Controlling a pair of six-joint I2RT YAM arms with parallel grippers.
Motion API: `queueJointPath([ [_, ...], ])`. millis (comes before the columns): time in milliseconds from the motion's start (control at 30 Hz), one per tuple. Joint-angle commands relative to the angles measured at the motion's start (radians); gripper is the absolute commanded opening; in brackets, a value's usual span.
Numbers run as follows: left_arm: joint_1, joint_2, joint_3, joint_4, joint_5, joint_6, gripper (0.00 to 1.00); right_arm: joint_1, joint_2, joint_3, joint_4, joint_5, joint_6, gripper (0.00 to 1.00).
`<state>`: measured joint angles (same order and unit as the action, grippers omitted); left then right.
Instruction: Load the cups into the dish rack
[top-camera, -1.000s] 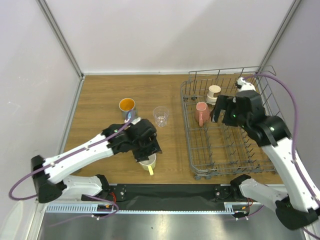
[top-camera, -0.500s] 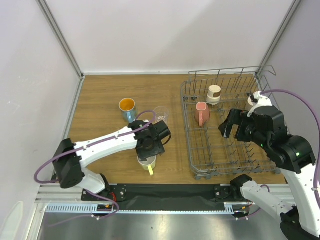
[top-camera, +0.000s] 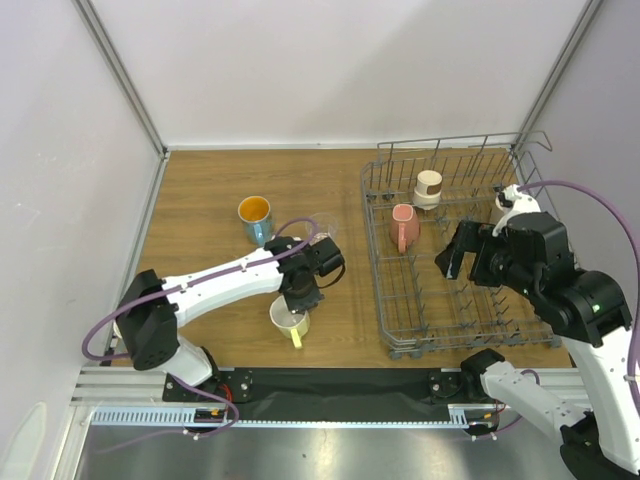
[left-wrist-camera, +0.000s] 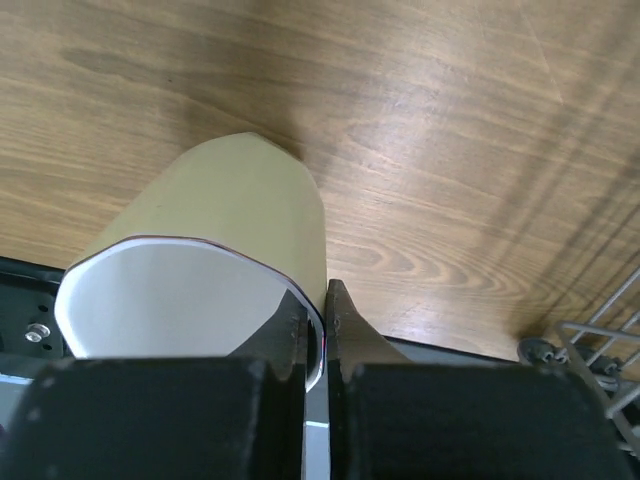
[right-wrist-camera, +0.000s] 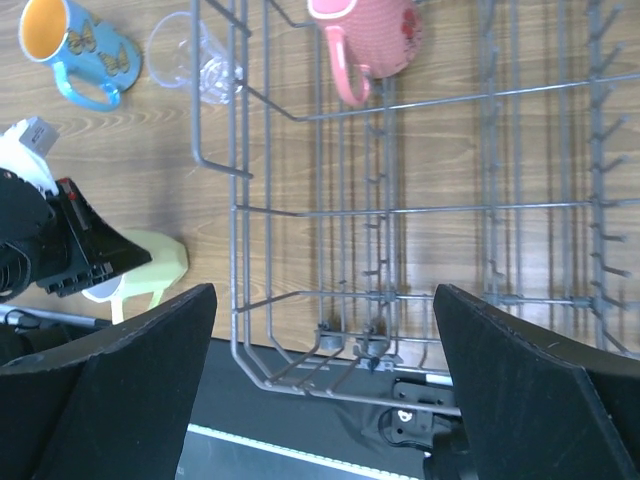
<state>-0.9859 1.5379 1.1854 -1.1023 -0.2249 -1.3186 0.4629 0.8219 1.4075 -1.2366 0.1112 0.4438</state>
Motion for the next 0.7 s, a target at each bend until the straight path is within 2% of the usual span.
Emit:
queueJointPath([
  [0,0.023,-0.071,0.081,-0.024,-0.005,0.039,0.0,0.003,0.029,0.012,0.054,-0.074,-0.008,0.98],
  [67,0.026,-0.119,0.135,-0.045,0.002,0.062,0.0,0.005,0.046,0.01,0.077,-0.1,-0.007,0.98],
  [100,0.027,-0.139,0.157,-0.045,0.015,0.077,0.0,0.005,0.049,0.005,0.092,-0.16,-0.01,0.98],
  [200,0.026,-0.258,0.206,0.022,0.055,0.136,0.0,0.003,0.066,-0.025,0.166,-0.324,-0.025,0.99],
  [233,0.026,-0.304,0.203,0.089,0.052,0.134,0.0,0.005,0.069,-0.037,0.211,-0.37,-0.024,0.99],
  [300,0.027,-0.431,0.171,0.155,0.042,0.13,0.0,0.005,0.074,-0.097,0.27,-0.506,0.007,0.99],
  [367,0.032,-0.545,0.105,0.304,0.062,0.147,0.0,0.01,0.066,-0.154,0.394,-0.653,0.047,1.0],
  [467,0.036,-0.626,0.012,0.496,0.116,0.157,0.0,0.037,0.053,-0.26,0.593,-0.805,0.166,1.0],
  [500,0.036,-0.662,-0.009,0.571,0.13,0.162,0.0,0.046,0.049,-0.281,0.682,-0.827,0.192,1.0],
  [667,0.038,-0.728,-0.078,0.7,0.194,0.17,0.01,0.128,0.057,-0.347,0.827,-0.869,0.309,1.0],
])
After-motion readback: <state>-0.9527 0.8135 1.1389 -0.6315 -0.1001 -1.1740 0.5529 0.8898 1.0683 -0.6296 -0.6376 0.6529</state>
